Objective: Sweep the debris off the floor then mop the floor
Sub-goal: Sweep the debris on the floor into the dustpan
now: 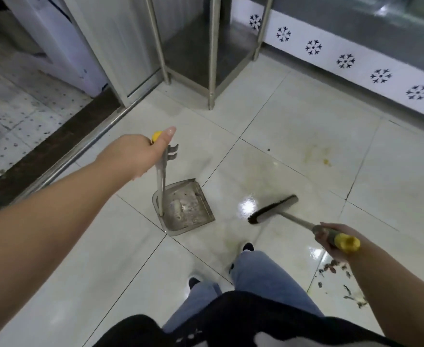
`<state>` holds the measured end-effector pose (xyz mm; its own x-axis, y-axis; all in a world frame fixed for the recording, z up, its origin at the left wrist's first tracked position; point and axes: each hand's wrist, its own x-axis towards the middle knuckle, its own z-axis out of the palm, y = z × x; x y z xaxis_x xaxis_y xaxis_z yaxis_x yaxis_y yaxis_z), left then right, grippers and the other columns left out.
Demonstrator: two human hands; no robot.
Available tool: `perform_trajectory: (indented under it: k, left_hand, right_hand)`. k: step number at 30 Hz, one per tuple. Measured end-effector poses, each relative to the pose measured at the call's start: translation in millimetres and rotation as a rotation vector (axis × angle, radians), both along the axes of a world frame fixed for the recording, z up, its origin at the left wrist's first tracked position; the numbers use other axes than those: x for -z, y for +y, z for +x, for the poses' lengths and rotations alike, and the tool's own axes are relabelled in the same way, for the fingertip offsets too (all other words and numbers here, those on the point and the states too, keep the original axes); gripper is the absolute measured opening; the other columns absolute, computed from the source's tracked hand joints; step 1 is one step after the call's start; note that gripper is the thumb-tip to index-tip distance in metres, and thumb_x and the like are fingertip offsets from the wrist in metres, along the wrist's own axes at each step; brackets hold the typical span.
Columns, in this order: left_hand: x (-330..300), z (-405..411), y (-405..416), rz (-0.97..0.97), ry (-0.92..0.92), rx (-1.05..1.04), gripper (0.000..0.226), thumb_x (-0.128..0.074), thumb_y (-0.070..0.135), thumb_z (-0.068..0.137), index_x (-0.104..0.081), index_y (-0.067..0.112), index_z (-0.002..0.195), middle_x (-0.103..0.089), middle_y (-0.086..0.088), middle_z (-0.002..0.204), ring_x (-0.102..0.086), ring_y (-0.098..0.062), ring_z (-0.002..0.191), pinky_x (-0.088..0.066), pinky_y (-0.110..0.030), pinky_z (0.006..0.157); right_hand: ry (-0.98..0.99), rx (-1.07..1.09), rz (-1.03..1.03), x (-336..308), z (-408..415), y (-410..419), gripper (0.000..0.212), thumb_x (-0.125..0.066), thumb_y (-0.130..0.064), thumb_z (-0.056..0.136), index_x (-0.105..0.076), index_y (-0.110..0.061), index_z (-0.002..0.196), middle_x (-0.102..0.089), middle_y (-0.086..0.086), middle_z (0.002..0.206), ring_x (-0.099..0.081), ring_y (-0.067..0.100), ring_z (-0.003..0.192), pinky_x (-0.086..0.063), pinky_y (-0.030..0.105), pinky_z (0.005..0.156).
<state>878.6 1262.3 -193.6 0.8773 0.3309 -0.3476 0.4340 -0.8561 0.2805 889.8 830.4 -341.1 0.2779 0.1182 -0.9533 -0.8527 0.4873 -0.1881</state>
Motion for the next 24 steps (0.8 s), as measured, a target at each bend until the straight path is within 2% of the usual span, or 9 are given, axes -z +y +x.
perform_trajectory:
  k: [1,3,6,10,14,18,20,24]
  left_hand:
    - [-0.6,10.1,-6.5,0.007,-0.013,0.025,0.094,-0.006,0.081,0.075,-0.061,0.005,0.066,-0.064,-0.015,0.065,-0.061,-0.028,0.063,-0.048,-0.035,0.067]
    - [-0.2,32.1,-20.3,0.032,-0.033,0.087,0.093,-0.005,0.079,0.077,-0.059,0.005,0.065,-0.062,-0.016,0.066,-0.059,-0.029,0.064,-0.045,-0.034,0.065]
    - [4.4,72.1,-42.1,0.079,-0.031,0.176,0.089,-0.002,0.076,0.077,-0.056,0.008,0.062,-0.058,-0.014,0.062,-0.053,-0.027,0.06,-0.037,-0.033,0.061]
    - [9.1,141.2,-69.3,0.095,-0.019,0.199,0.085,-0.005,0.073,0.082,-0.053,0.006,0.059,-0.056,-0.016,0.062,-0.053,-0.03,0.061,-0.037,-0.033,0.062]
    - [11.9,212.7,-96.0,0.133,-0.005,0.189,0.082,-0.006,0.072,0.079,-0.05,0.007,0.055,-0.053,-0.016,0.058,-0.049,-0.029,0.057,-0.037,-0.033,0.061]
    - [21.2,272.0,-131.1,0.149,0.032,0.203,0.083,-0.004,0.074,0.068,-0.051,0.007,0.054,-0.049,-0.012,0.053,-0.045,-0.022,0.052,-0.033,-0.032,0.057]
    - [26.1,293.0,-144.2,0.148,0.077,0.187,0.085,-0.003,0.075,0.068,-0.052,0.007,0.056,-0.052,-0.012,0.054,-0.049,-0.023,0.053,-0.032,-0.031,0.051]
    - [26.7,318.4,-161.5,0.127,0.099,0.168,0.085,-0.005,0.077,0.068,-0.052,0.007,0.056,-0.054,-0.012,0.054,-0.052,-0.024,0.052,-0.033,-0.028,0.048]
  right_hand:
    - [0.009,0.014,-0.003,-1.7,9.8,4.7,0.028,-0.038,-0.019,0.1,-0.044,-0.003,0.079,-0.051,0.008,0.048,-0.052,0.009,0.03,-0.045,0.013,0.034]
    - [-0.013,0.025,-0.005,-19.8,29.8,12.9,0.029,-0.035,-0.019,0.101,-0.043,-0.004,0.077,-0.047,0.006,0.04,-0.049,0.008,0.027,-0.043,0.013,0.031]
    - [-0.052,-0.044,0.023,-33.3,53.2,-1.1,0.028,-0.037,-0.021,0.1,-0.045,-0.005,0.078,-0.05,0.005,0.041,-0.05,0.008,0.027,-0.042,0.015,0.028]
    - [-0.087,-0.061,0.07,-34.1,106.9,-24.8,0.026,-0.044,-0.025,0.098,-0.05,-0.002,0.087,-0.054,0.007,0.048,-0.051,0.007,0.029,-0.043,0.015,0.028]
    - [-0.133,0.097,0.21,-10.6,205.2,-32.8,0.023,-0.045,-0.025,0.097,-0.051,-0.002,0.095,-0.056,0.01,0.054,-0.052,0.007,0.033,-0.045,0.013,0.033]
    - [-0.077,0.257,0.361,23.1,289.2,-25.3,0.03,-0.044,-0.026,0.098,-0.052,0.003,0.094,-0.056,0.014,0.06,-0.054,0.011,0.034,-0.048,0.014,0.038]
    - [-0.062,0.238,0.324,37.4,318.0,-21.6,0.029,-0.044,-0.025,0.099,-0.05,0.004,0.096,-0.056,0.014,0.061,-0.053,0.011,0.032,-0.049,0.015,0.038]
    - [-0.004,0.17,0.158,54.4,338.0,-31.1,0.024,-0.046,-0.022,0.098,-0.044,-0.003,0.114,-0.052,0.011,0.078,-0.052,0.013,0.03,-0.049,0.017,0.036]
